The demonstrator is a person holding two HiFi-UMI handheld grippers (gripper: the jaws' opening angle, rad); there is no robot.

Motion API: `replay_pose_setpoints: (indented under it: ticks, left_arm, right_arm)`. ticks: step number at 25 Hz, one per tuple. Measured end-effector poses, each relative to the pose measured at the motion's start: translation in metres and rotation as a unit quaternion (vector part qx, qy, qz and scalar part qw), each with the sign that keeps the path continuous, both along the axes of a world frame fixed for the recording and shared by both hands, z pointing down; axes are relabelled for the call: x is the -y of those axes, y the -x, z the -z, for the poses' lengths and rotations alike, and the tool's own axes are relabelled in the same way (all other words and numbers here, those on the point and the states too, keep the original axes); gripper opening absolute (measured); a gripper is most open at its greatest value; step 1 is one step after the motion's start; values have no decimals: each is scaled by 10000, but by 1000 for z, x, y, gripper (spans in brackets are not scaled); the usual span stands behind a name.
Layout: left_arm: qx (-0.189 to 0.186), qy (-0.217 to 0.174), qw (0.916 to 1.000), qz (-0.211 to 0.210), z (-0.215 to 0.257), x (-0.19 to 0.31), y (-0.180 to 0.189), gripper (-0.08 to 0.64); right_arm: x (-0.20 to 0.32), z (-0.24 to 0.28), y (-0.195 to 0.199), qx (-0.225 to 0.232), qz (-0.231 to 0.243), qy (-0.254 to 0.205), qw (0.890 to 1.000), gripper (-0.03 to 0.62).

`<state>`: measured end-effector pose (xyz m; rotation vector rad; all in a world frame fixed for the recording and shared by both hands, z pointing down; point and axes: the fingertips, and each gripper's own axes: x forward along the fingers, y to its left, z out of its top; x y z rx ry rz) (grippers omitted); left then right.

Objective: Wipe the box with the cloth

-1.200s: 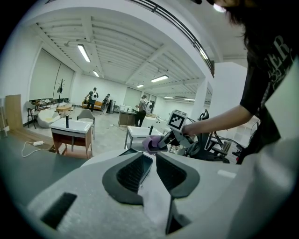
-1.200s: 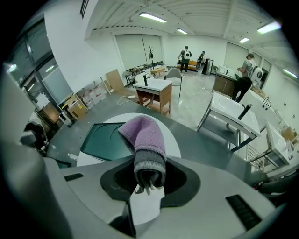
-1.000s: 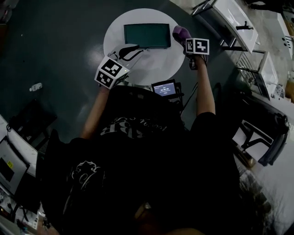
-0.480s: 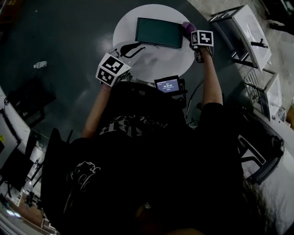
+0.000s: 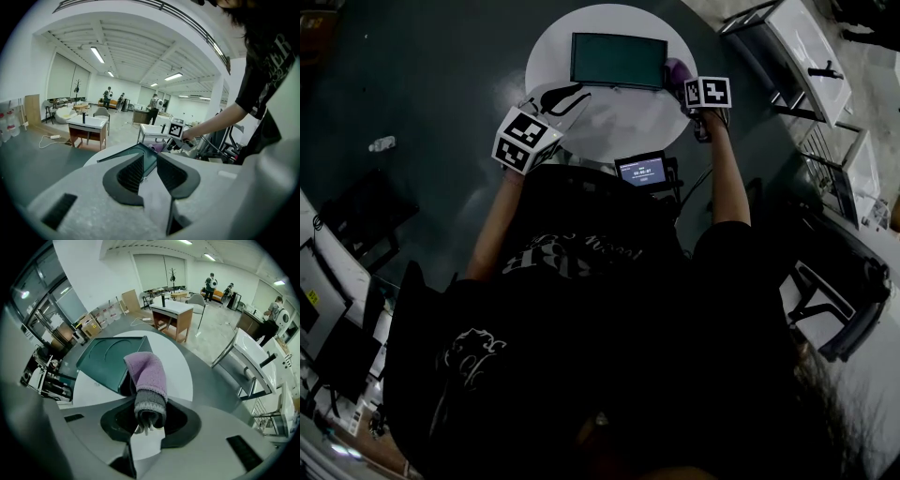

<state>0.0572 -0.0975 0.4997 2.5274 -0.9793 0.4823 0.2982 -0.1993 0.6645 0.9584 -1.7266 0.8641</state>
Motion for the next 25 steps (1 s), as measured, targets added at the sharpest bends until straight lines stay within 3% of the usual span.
replay_pose_setpoints:
  ticks: [13, 20, 25]
  left_arm:
    - [-38, 61, 9979, -645, -4, -8, 1, 97]
    - [-68, 71, 9968, -795, -3, 0, 3, 97]
    - [-87, 75, 9953, -963, -5, -1, 18, 97]
  right_arm:
    - [-74, -8, -5, -96, -578, 251, 9980, 101]
    - [-88, -10, 0, -27, -1437, 496, 9884, 101]
    - [-97, -7, 21, -11, -1650, 570, 9847, 101]
